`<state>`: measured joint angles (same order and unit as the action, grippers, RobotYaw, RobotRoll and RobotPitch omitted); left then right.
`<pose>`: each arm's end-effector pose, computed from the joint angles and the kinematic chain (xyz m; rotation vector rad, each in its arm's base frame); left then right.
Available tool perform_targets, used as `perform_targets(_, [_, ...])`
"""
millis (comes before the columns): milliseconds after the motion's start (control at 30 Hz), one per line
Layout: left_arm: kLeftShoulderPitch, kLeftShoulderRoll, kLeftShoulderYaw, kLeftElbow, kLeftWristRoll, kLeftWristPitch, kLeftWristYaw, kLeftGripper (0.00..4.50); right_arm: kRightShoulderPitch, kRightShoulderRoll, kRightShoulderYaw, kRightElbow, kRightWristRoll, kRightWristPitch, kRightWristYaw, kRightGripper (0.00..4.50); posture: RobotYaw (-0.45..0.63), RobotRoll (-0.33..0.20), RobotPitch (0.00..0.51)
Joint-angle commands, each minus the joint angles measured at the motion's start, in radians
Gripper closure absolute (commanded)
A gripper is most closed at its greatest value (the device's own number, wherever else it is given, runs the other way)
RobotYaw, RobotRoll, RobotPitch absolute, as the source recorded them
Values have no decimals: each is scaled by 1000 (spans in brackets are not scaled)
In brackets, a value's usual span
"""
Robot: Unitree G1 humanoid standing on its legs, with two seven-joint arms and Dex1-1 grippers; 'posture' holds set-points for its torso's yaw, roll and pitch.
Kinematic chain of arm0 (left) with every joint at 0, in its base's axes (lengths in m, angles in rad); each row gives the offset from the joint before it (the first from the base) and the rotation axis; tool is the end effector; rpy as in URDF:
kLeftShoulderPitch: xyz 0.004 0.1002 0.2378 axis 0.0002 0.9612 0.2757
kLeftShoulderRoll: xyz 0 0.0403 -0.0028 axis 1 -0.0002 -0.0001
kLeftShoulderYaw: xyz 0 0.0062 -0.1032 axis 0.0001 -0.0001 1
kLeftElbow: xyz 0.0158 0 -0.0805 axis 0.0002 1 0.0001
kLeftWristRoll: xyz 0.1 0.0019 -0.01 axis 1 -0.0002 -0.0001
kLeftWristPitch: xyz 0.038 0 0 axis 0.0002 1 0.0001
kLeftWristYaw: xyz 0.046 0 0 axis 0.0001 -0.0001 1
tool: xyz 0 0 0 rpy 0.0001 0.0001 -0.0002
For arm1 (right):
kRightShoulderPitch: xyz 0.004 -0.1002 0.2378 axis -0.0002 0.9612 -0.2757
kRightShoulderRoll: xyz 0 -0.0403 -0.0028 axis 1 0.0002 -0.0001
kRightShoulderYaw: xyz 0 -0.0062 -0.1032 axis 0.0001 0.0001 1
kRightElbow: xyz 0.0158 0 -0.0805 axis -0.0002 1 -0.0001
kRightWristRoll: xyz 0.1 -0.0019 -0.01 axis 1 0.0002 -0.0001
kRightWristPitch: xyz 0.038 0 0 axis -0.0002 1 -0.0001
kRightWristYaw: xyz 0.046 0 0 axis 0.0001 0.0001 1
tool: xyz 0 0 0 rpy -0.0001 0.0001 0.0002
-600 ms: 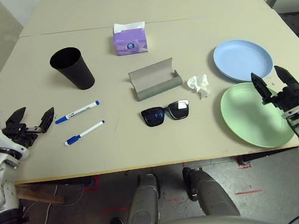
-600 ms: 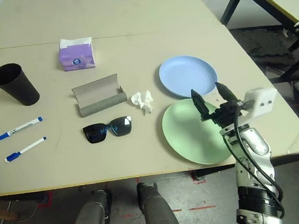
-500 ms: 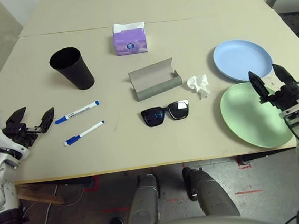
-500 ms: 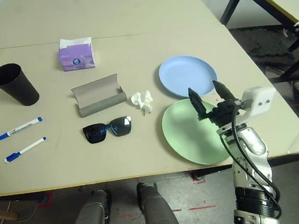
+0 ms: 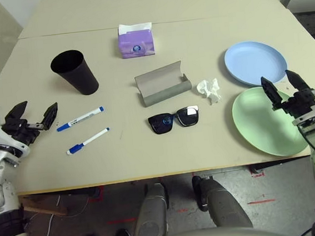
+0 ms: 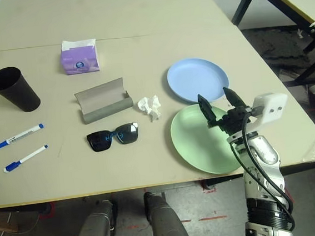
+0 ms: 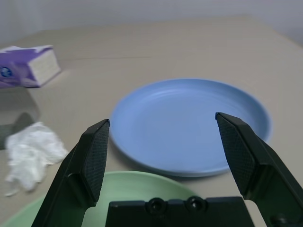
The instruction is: Organize and tidy the items on the table.
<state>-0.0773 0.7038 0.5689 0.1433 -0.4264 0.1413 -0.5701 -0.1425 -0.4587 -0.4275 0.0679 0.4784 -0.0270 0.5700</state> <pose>0.1818 0.3672 0.1474 0.1924 -0.0708 -0.0132 0.2104 -0.3051 0.1179 -0.0253 -0.2976 0.1950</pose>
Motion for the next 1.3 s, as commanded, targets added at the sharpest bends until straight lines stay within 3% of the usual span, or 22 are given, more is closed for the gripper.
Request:
perform_targets(33, [30,-24,-7,-25,-3,13,5,43,0,-25,-49,64,11,-18,3,0,30,0,237])
perform_targets(167, [28,-24,-9,-29,-29,17,-41,43,-8,-44,-61,99,-1,-25,-3,0,-3,0,228])
perform_targets(333, [-22,21,-61,-44,-122,51,-249,43,16,-73,-75,85,6,25,-9,0,-43,0,221])
perform_targets(467, [-93,90,-173,-30,-127,67,-439,43,35,-104,-85,51,17,86,-15,0,-73,0,216])
perform_targets(600, [-187,138,-339,-8,-70,-27,-678,43,52,-145,-98,-127,62,302,-119,0,-135,0,209])
perform_targets(833, [-242,141,-406,18,-70,-48,-804,43,59,-267,-200,-425,228,828,-339,0,-199,0,213])
perform_targets(1033, [-275,124,-426,58,-50,-69,-820,43,226,-499,-339,-557,495,1221,-141,0,-231,0,220])
perform_targets(1133, [-287,112,-432,72,-44,-78,-815,43,313,-576,-398,-539,507,1308,-70,0,-241,0,222])
perform_targets(1300, [-284,88,-436,72,-37,-87,-809,43,444,-618,-420,-536,458,1361,-3,0,-244,0,227])
